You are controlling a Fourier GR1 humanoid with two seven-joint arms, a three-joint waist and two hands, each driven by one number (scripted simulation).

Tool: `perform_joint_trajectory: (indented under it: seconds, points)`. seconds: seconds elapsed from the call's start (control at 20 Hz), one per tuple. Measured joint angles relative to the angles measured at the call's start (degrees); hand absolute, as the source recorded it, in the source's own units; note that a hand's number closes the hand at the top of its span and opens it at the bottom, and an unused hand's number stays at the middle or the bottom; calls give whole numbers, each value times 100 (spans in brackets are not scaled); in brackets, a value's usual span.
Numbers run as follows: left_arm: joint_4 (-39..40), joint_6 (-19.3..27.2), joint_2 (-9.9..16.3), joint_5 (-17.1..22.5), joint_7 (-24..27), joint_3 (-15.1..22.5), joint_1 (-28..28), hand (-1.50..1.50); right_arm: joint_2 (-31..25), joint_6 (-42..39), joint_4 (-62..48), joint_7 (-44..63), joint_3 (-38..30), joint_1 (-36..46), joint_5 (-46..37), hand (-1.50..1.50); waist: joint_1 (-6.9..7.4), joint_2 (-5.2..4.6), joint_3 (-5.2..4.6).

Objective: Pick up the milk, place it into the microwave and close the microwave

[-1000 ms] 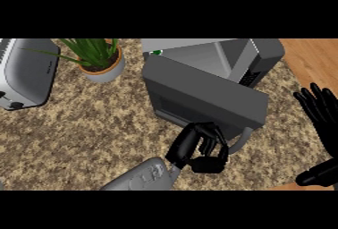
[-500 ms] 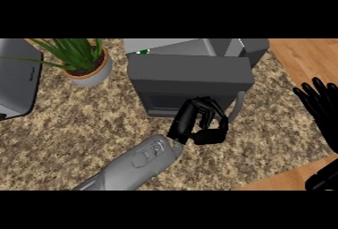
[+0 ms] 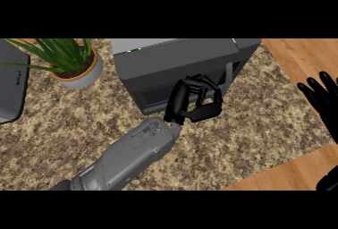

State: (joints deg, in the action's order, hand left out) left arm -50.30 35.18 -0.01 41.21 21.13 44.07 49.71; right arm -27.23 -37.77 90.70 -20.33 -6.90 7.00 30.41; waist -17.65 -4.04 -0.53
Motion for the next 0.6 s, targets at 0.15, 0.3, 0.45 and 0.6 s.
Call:
perform_joint_trajectory:
  seconds: [0.15,0.3,0.45,0.6]
  points:
    - [130,-42,-1,171,160,-77,104,150,-80,-32,37,93,-25,61,125,-150,-61,-26,6]
    - [148,-54,0,332,332,-87,101,150,-123,-44,81,162,-29,139,220,-150,-94,-34,13]
    - [183,-65,0,460,511,-88,97,150,-185,-66,118,224,-54,194,321,-150,-127,-35,19]
    - [212,-91,-1,573,676,-82,97,150,-238,-79,153,300,-65,254,435,-150,-147,-41,22]
